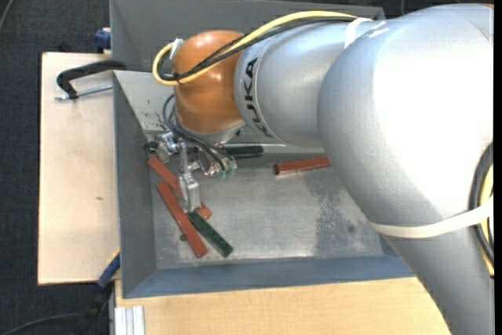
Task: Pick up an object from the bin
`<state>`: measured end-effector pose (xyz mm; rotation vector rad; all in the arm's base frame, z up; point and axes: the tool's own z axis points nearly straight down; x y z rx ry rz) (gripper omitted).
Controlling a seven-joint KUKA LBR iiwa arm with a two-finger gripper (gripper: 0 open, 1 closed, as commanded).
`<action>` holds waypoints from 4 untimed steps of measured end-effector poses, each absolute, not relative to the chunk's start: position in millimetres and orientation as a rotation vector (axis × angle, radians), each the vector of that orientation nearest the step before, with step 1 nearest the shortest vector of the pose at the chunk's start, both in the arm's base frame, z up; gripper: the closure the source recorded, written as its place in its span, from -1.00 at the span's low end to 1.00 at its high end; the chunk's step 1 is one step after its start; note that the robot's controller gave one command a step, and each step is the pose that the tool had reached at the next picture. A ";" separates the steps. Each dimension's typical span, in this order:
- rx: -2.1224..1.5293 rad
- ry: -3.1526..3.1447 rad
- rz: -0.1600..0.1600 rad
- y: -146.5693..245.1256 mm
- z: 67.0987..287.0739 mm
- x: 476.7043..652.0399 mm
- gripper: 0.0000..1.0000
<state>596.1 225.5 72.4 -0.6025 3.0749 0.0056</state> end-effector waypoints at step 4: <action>-2.221 2.222 -0.002 131.7 119.7 508.5 1.00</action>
Offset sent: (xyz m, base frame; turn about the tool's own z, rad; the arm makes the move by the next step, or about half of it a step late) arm -0.0308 -0.0142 0.0099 -0.5701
